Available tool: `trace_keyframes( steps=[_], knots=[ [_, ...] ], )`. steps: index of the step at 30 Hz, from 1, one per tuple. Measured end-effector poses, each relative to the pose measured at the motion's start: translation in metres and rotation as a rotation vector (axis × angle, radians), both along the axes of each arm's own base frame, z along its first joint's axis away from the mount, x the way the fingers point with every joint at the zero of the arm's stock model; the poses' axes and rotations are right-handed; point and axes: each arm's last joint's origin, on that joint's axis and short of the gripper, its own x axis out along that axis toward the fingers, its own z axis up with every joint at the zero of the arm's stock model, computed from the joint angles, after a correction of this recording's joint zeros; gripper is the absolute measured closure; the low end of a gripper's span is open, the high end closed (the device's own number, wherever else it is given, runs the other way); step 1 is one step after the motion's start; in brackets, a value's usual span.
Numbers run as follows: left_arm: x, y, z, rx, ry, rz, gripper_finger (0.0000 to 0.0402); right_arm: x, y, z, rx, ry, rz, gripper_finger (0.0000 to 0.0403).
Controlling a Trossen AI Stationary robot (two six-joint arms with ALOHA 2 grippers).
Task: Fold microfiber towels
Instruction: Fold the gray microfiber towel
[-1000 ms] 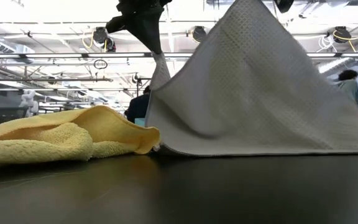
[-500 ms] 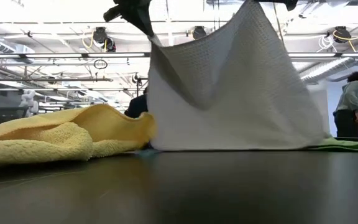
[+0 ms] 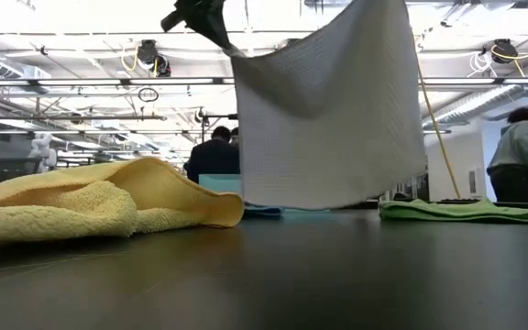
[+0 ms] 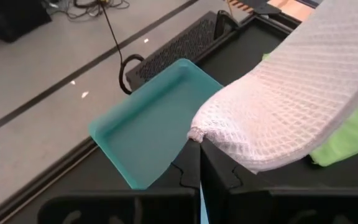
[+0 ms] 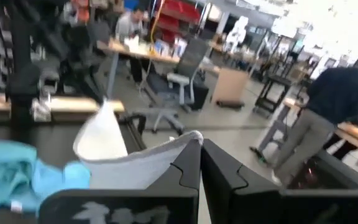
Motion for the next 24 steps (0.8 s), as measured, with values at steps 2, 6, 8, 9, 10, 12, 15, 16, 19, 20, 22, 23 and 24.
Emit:
trace_keyframes(
  steps=[2, 6, 8, 9, 10, 12, 15, 16, 19, 20, 22, 23, 24],
  knots=[
    [-0.001, 0.001, 0.001, 0.005, 0.003, -0.001, 0.0401, 0.002, -0.002, -0.007, 0.021, 0.07, -0.01, 0.0403],
    [-0.002, 0.0, -0.001, 0.0, 0.029, -0.013, 0.0401, 0.012, -0.005, -0.033, 0.117, 0.198, -0.027, 0.0403],
    [-0.002, -0.004, -0.002, -0.03, 0.029, -0.036, 0.0401, 0.02, -0.004, -0.046, 0.186, 0.221, 0.001, 0.0403],
    [-0.002, -0.008, -0.003, -0.044, 0.033, -0.053, 0.0401, 0.023, -0.004, -0.051, 0.218, 0.219, 0.02, 0.0403],
    [-0.001, -0.012, -0.004, -0.062, 0.037, -0.07, 0.0401, 0.026, -0.002, -0.055, 0.245, 0.217, 0.036, 0.0403],
    [-0.002, -0.022, -0.006, -0.097, 0.052, -0.088, 0.0401, 0.031, 0.0, -0.061, 0.285, 0.228, 0.057, 0.0403],
    [-0.005, -0.038, -0.009, -0.139, 0.087, -0.098, 0.0401, 0.035, 0.007, -0.068, 0.361, 0.263, 0.096, 0.0403],
    [-0.007, -0.044, -0.011, -0.153, 0.105, -0.101, 0.0401, 0.036, 0.01, -0.069, 0.391, 0.264, 0.117, 0.0403],
    [-0.007, -0.064, -0.017, -0.193, 0.133, -0.107, 0.0401, 0.037, 0.02, -0.072, 0.502, 0.27, 0.189, 0.0403],
    [-0.006, -0.07, -0.018, -0.205, 0.135, -0.112, 0.0401, 0.038, 0.024, -0.073, 0.544, 0.277, 0.21, 0.0403],
    [-0.005, -0.084, -0.022, -0.228, 0.148, -0.128, 0.0401, 0.038, 0.032, -0.076, 0.623, 0.299, 0.252, 0.0403],
    [-0.002, -0.091, -0.026, -0.236, 0.15, -0.134, 0.0401, 0.039, 0.036, -0.077, 0.659, 0.311, 0.271, 0.0403],
    [0.0, -0.098, -0.028, -0.245, 0.147, -0.139, 0.0401, 0.038, 0.041, -0.078, 0.691, 0.325, 0.287, 0.0403]
  ],
)
